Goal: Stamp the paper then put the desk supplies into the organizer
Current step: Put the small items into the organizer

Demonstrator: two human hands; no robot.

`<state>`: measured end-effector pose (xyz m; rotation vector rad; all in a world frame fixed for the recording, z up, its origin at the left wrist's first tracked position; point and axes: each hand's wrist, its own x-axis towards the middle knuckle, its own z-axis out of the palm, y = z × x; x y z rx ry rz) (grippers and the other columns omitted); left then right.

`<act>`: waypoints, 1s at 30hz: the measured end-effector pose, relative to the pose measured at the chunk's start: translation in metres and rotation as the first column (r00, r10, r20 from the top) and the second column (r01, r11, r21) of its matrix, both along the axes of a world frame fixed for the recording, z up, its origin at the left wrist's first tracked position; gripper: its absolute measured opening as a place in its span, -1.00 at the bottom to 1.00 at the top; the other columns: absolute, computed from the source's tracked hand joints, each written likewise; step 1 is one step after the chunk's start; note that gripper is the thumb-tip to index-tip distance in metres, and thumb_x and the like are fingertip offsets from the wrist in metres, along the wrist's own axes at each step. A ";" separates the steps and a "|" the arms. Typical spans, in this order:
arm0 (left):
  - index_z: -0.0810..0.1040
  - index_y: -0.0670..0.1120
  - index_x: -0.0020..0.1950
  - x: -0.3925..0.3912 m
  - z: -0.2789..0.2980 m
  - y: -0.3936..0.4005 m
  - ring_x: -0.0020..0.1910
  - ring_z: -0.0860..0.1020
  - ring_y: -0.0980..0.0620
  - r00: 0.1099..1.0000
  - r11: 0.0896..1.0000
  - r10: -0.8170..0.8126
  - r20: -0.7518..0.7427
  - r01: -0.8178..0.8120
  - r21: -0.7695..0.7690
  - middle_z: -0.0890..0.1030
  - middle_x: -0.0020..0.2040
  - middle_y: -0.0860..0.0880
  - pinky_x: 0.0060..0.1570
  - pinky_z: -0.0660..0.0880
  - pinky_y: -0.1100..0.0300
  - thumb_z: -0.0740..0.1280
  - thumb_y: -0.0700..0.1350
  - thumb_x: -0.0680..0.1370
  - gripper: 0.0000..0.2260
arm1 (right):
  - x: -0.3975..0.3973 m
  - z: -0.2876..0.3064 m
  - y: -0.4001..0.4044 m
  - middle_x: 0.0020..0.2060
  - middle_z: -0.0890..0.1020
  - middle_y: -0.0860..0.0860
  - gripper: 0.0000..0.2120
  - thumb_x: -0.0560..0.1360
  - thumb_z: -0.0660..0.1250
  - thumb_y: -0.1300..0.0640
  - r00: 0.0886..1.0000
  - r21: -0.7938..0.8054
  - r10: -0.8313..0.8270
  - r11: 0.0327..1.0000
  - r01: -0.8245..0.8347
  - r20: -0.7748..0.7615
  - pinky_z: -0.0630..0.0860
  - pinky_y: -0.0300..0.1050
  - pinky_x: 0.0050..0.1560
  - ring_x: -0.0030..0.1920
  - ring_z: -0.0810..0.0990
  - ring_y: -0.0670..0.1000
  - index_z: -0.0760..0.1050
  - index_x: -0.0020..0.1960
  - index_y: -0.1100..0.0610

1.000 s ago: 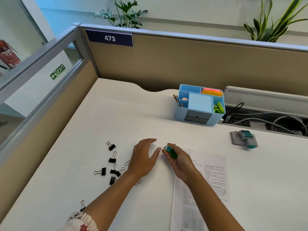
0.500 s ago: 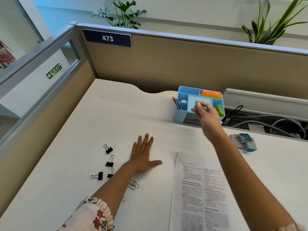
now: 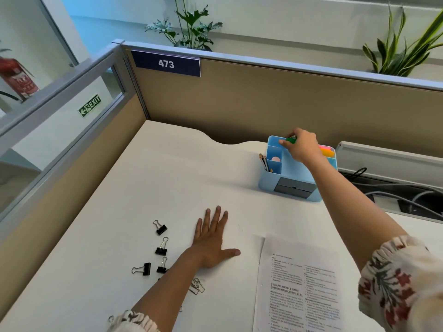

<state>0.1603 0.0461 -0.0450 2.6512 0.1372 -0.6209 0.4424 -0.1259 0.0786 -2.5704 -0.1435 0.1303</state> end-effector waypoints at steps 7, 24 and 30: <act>-0.40 0.06 0.52 0.001 0.001 0.000 0.42 -0.54 -0.01 1.000 1.000 0.006 -0.006 -0.006 0.006 -0.51 0.47 0.08 0.44 -0.43 -0.02 0.21 0.37 0.47 -0.05 | 0.011 -0.009 0.004 0.13 0.60 0.16 -0.60 0.49 0.42 -0.05 0.998 0.049 -0.031 0.998 0.028 0.050 0.51 -0.02 0.03 0.09 0.58 0.15 0.52 0.22 0.17; -0.40 0.05 0.52 0.001 0.006 -0.001 0.43 -0.52 -0.01 1.000 1.000 0.002 -0.025 -0.002 0.012 -0.51 0.47 0.08 0.45 -0.40 -0.02 0.20 0.37 0.47 -0.06 | -0.125 -0.035 -0.030 -0.10 0.63 0.01 -0.86 0.58 0.30 0.14 0.886 0.763 -0.444 0.523 0.380 -0.136 0.56 -0.28 -0.16 -0.14 0.60 -0.07 0.55 0.09 0.17; -0.40 0.05 0.52 0.001 0.007 -0.002 0.44 -0.51 -0.01 1.000 1.000 0.003 -0.025 -0.002 0.015 -0.51 0.47 0.08 0.46 -0.40 -0.02 0.20 0.38 0.47 -0.06 | -0.160 -0.076 -0.019 0.00 0.62 0.06 -0.79 0.61 0.25 0.18 0.772 0.726 -0.460 0.326 0.605 -0.437 0.55 -0.24 -0.02 -0.06 0.58 -0.04 0.54 0.21 0.17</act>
